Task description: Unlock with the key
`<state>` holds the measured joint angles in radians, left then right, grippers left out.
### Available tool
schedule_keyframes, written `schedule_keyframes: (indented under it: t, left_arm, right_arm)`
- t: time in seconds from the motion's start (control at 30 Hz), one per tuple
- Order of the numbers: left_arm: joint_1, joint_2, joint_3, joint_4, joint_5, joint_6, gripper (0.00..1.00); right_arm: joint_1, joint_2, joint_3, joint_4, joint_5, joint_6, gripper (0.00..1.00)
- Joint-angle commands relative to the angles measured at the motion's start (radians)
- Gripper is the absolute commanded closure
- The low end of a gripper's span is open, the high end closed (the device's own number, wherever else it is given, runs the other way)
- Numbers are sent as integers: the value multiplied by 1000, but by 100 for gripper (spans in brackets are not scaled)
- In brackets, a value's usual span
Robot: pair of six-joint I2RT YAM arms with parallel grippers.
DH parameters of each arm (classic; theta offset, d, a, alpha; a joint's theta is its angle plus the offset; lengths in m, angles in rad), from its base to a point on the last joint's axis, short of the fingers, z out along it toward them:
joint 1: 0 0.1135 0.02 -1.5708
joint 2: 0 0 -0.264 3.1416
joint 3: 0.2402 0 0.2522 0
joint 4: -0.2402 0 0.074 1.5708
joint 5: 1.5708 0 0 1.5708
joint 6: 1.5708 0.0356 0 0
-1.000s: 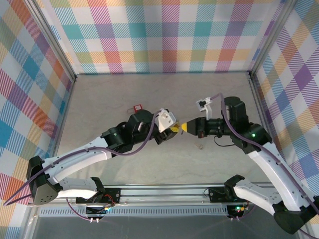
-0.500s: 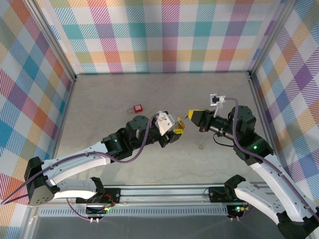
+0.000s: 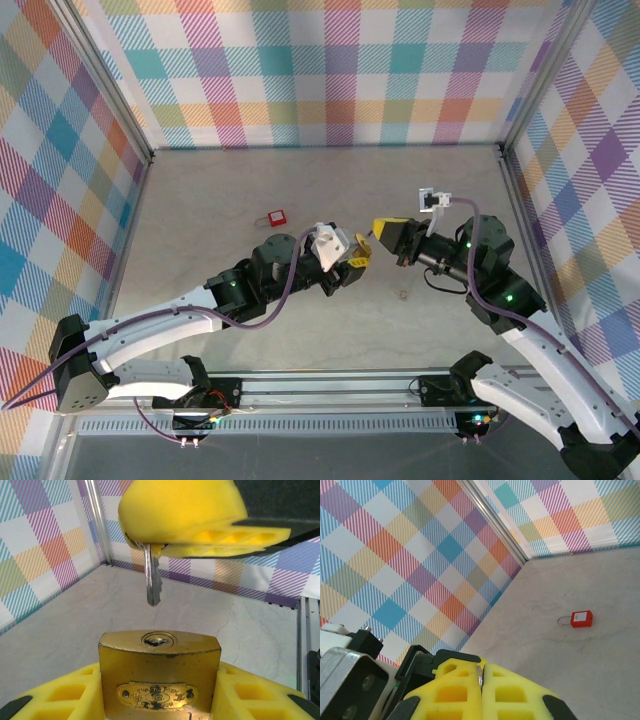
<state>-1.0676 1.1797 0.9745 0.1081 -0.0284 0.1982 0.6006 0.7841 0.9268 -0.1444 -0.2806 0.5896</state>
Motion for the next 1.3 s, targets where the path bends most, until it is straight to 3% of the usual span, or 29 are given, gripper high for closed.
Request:
schedule_keyframes:
  t: [0.0, 1.27]
  left_arm:
    - [-9, -14, 50, 54, -10, -1, 100]
    - [-11, 5, 73, 58, 26, -1, 100]
  right_arm:
    - [14, 10, 44, -32, -11, -31, 100]
    - [64, 31, 8, -66, 83, -99, 100]
